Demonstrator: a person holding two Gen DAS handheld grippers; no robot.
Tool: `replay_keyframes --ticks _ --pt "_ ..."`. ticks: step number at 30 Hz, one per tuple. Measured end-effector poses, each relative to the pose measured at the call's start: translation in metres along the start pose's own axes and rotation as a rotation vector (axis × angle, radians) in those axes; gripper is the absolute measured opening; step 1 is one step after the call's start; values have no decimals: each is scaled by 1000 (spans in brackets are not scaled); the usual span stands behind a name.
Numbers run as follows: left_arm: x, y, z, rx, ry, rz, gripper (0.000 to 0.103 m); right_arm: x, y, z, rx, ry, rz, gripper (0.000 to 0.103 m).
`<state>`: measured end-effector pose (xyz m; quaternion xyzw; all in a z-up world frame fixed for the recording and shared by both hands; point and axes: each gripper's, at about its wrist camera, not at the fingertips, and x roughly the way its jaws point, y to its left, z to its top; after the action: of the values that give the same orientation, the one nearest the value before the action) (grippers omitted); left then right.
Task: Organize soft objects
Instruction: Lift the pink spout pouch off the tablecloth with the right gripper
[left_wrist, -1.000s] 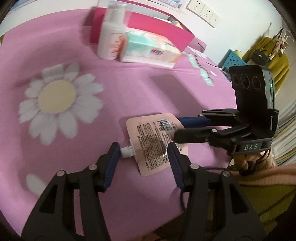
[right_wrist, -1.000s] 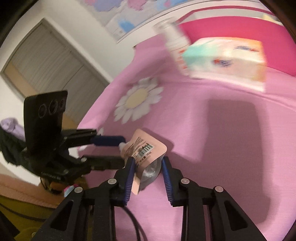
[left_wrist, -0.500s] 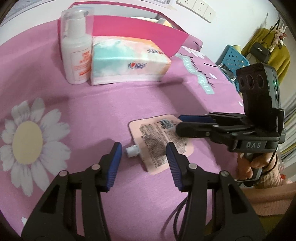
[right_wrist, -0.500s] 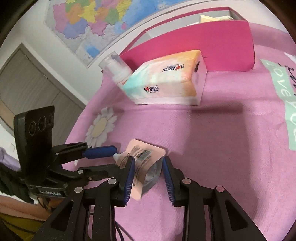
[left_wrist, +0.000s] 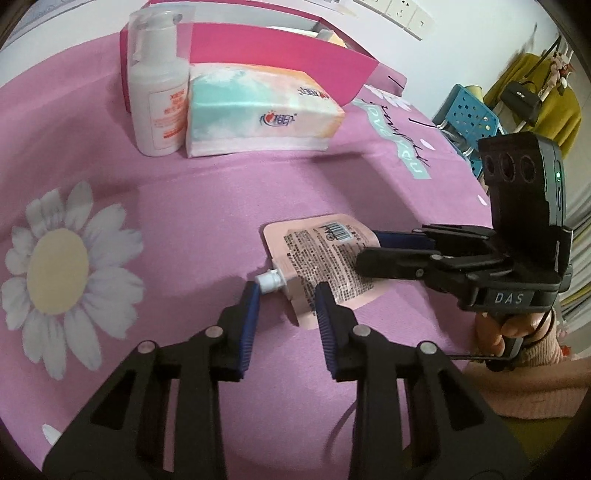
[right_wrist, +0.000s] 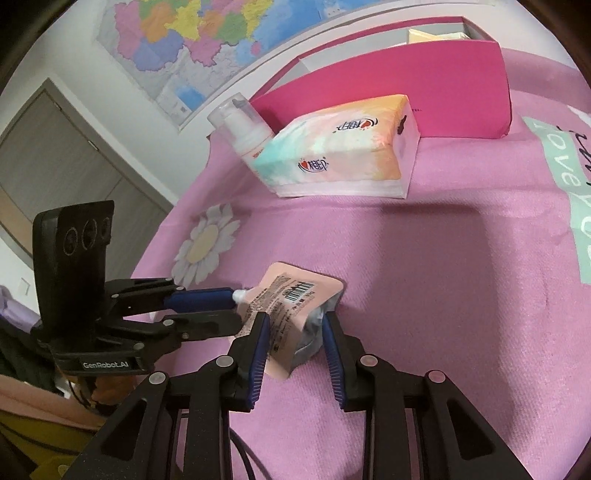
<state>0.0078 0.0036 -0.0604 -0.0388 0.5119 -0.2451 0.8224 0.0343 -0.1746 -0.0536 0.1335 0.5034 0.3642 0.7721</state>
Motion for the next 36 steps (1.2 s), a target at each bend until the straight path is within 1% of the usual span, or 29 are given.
replay_keyframes --ticks 2,5,15,20,23,36 --pt "0 -3 0 11 1 19 33 -1 2 -1 -10 -3 -13 26" --pt "1 -5 2 17 -6 42 33 -1 2 -1 -6 -5 -8 26" --pt "-2 -7 1 28 -21 57 33 -1 1 -2 2 -10 -6 26" --pt "-1 -9 2 31 -20 55 33 -1 5 -1 -16 -15 -27 26" --pt "-3 -14 4 41 -29 68 33 -2 6 -1 -21 -19 -39 26" --pt "-17 -23 10 64 -69 80 33 -15 9 6 -34 -59 -40 27"
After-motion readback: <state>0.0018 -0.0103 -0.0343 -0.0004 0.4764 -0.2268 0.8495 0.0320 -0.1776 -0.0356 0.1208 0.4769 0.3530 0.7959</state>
